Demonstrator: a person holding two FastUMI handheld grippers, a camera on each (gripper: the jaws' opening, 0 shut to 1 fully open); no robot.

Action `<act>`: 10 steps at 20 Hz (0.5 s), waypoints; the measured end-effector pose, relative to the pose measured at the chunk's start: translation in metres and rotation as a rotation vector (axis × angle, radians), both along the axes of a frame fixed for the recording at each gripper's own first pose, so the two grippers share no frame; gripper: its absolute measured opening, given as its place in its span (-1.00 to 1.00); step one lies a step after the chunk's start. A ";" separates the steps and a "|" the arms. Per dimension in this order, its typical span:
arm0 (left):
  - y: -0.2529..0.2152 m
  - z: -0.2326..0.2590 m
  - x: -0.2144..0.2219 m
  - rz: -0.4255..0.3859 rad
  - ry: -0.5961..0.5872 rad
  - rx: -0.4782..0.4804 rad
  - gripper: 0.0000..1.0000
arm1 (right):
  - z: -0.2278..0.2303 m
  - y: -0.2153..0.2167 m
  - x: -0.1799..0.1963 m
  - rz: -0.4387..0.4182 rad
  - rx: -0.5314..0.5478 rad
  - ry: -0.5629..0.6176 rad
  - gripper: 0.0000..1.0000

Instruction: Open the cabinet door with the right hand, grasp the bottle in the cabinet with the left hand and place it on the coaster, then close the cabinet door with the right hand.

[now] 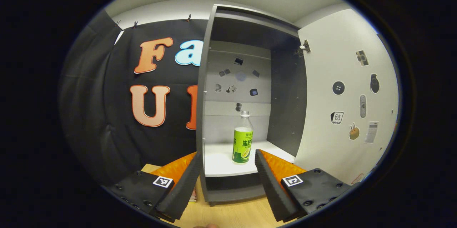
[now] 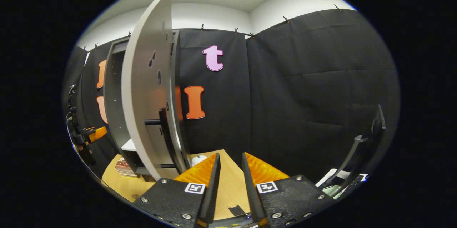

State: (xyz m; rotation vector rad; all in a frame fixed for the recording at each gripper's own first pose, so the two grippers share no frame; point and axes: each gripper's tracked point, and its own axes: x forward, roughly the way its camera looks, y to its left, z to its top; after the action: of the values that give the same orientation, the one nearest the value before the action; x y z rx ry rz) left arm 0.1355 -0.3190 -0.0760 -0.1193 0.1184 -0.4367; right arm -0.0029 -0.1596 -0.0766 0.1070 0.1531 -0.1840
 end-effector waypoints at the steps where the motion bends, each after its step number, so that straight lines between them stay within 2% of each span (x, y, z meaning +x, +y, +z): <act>1: -0.009 0.000 0.009 -0.002 0.001 0.002 0.94 | -0.002 -0.007 0.000 -0.013 0.004 0.002 -0.13; 2: -0.018 -0.003 0.019 -0.003 -0.002 -0.001 0.96 | -0.003 -0.012 0.001 -0.024 0.010 0.002 0.07; 3: -0.027 -0.003 0.027 -0.006 -0.002 0.000 0.92 | -0.004 -0.017 0.000 -0.031 0.015 -0.001 0.41; 4: -0.036 -0.006 0.037 -0.003 -0.002 0.003 0.92 | -0.004 -0.022 0.003 -0.037 0.017 -0.001 0.48; 5: -0.044 -0.008 0.046 -0.001 -0.006 0.011 0.92 | -0.007 -0.027 0.005 -0.046 0.019 0.000 0.77; 6: -0.055 -0.012 0.056 -0.004 -0.006 0.019 0.92 | -0.008 -0.032 0.010 -0.056 0.020 0.001 0.93; 7: -0.063 -0.015 0.065 -0.009 -0.009 0.027 0.92 | -0.010 -0.037 0.012 -0.065 0.021 0.004 0.85; 8: -0.072 -0.018 0.076 -0.009 -0.014 0.032 0.87 | -0.013 -0.041 0.014 -0.073 0.024 0.007 0.85; 10: -0.086 -0.024 0.096 -0.006 -0.025 0.045 0.92 | -0.016 -0.050 0.017 -0.091 0.028 0.014 0.85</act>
State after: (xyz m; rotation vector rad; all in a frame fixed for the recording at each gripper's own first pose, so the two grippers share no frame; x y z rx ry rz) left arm 0.2317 -0.4046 -0.1002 -0.0690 0.1036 -0.4416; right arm 0.0139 -0.2098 -0.0928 0.1401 0.1652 -0.2736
